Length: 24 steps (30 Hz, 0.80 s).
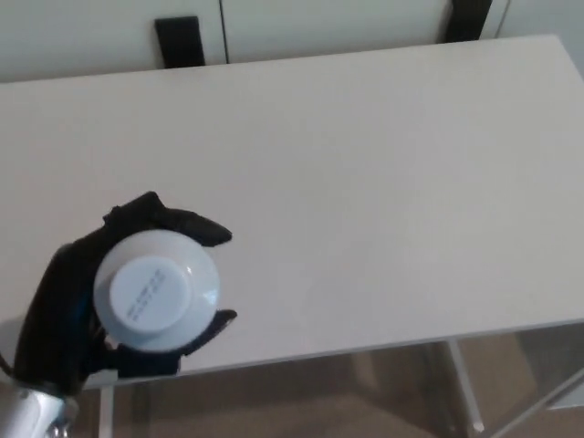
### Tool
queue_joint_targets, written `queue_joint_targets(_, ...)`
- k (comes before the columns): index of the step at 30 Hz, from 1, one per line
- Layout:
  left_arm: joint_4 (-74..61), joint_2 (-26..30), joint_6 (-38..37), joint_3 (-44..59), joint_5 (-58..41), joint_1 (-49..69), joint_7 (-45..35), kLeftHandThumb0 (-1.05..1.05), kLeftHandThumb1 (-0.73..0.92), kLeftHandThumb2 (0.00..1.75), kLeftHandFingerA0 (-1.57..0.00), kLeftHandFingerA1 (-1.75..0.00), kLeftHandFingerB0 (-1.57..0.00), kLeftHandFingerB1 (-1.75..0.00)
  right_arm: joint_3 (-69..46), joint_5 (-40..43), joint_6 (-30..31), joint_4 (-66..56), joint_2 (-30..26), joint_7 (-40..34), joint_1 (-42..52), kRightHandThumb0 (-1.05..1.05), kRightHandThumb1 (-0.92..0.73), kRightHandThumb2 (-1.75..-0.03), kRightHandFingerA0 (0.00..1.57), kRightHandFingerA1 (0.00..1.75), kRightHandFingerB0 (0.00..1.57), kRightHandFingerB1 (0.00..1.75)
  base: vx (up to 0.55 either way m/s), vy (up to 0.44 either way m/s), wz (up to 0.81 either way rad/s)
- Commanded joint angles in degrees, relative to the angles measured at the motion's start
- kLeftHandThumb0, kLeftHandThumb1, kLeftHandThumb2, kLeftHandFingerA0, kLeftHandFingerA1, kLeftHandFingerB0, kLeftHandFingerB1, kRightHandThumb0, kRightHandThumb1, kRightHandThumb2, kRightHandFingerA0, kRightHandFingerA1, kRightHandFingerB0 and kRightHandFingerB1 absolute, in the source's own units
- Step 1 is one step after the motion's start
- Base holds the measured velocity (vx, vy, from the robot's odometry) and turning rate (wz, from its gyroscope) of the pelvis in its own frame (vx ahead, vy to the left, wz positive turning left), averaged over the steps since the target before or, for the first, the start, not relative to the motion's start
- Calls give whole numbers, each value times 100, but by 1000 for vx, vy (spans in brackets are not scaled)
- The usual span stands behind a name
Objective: The robot picks up a bottle from a person using its left hand and walk towards the table in frontand put the bottle on the table.
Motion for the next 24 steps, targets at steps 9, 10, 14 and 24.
queue_joint_targets(9,1737,-63,1319,76,-192,-2001,121,-20,60,95,-108,-138,-86,-112,7,-64,176,37,-56,27,70,-44,-71,-62,64,43,55,39,0,0,0)
queue_joint_targets(10,2086,-139,1514,35,-205,-2273,133,-12,61,97,-110,-138,-85,-111,39,-105,227,-6,-66,21,78,-45,-71,-62,64,43,54,38,0,0,0)
queue_joint_targets(14,2940,-352,2054,140,-419,-2794,160,-4,73,88,-100,-144,-80,-103,29,-99,219,-12,-31,2,145,-46,-70,-62,64,44,53,38,0,0,0)
queue_joint_targets(24,3905,-598,2196,171,-271,-3330,262,-2,78,75,-93,-151,-77,-108,67,-134,164,1,-34,36,108,-46,-71,-62,63,43,53,38,-17,-33,0)
